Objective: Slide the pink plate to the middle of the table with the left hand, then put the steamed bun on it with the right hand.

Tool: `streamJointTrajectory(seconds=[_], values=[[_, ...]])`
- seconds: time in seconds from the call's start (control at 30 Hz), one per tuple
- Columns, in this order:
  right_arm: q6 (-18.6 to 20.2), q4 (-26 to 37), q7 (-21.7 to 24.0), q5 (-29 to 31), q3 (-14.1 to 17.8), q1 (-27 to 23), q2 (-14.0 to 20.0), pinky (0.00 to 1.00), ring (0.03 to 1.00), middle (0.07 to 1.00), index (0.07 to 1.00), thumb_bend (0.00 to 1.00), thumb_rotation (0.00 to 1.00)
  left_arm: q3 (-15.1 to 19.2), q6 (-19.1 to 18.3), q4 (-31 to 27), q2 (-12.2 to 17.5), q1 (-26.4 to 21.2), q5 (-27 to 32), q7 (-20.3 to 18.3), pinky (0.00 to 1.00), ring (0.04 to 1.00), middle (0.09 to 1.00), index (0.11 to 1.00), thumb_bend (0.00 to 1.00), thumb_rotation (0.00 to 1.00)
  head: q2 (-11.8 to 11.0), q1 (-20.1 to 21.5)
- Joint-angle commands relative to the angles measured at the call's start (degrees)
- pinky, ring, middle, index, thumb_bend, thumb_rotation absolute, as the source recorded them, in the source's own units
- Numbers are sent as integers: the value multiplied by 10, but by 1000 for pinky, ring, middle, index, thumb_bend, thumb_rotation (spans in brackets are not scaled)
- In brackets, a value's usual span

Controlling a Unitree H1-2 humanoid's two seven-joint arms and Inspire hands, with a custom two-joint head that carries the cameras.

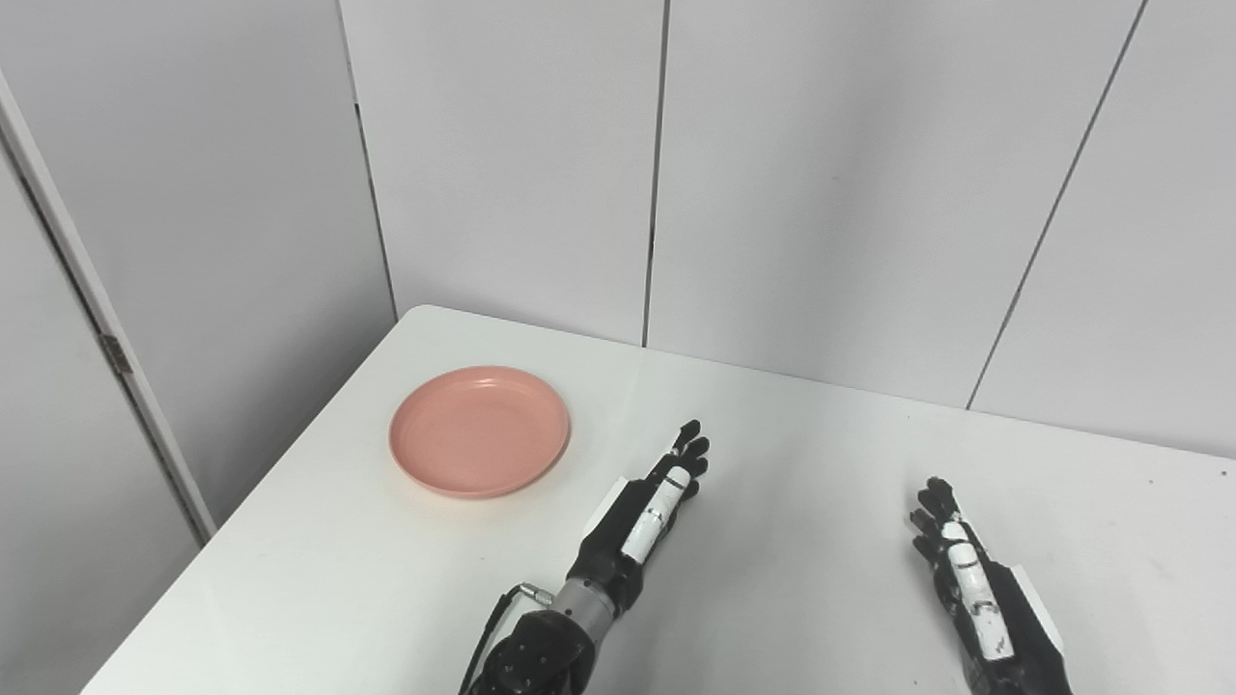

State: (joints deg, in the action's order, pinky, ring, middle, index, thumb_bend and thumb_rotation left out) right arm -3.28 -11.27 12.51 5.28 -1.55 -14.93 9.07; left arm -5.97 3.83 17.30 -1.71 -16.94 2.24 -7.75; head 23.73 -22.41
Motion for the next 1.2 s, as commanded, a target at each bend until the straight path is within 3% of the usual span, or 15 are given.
streamJointTrajectory(seconds=[0.0, 0.37, 0.53, 0.83, 1.17], values=[[-12, -9, 2, 2, 3, -2, 4, 1000, 986, 993, 1000, 148, 1000, -4, -4, 40, -8, 31, 0, -1, 992, 993, 1000, 1000, 442, 1000, 2, 1], [2, 14, -1, -2, 2, 2, 2, 1000, 977, 986, 993, 143, 1000, 10, -48, -59, -12, 34, 3, 12, 1000, 997, 1000, 1000, 416, 1000, 13, 2], [3, 21, 0, -3, 1, 4, 5, 1000, 975, 984, 991, 127, 1000, 19, -66, -98, -10, 20, 5, 17, 1000, 990, 1000, 1000, 449, 1000, 17, 0], [-10, 7, 1, -6, 3, 0, 7, 992, 963, 972, 981, 146, 1000, 58, -100, -157, -14, -34, 20, 43, 1000, 967, 977, 988, 488, 1000, 19, -3], [-6, 6, 9, 2, 8, -4, 13, 1000, 974, 981, 990, 133, 1000, 101, -153, -282, -8, -66, 40, 80, 1000, 942, 960, 967, 501, 1000, 23, -15]])
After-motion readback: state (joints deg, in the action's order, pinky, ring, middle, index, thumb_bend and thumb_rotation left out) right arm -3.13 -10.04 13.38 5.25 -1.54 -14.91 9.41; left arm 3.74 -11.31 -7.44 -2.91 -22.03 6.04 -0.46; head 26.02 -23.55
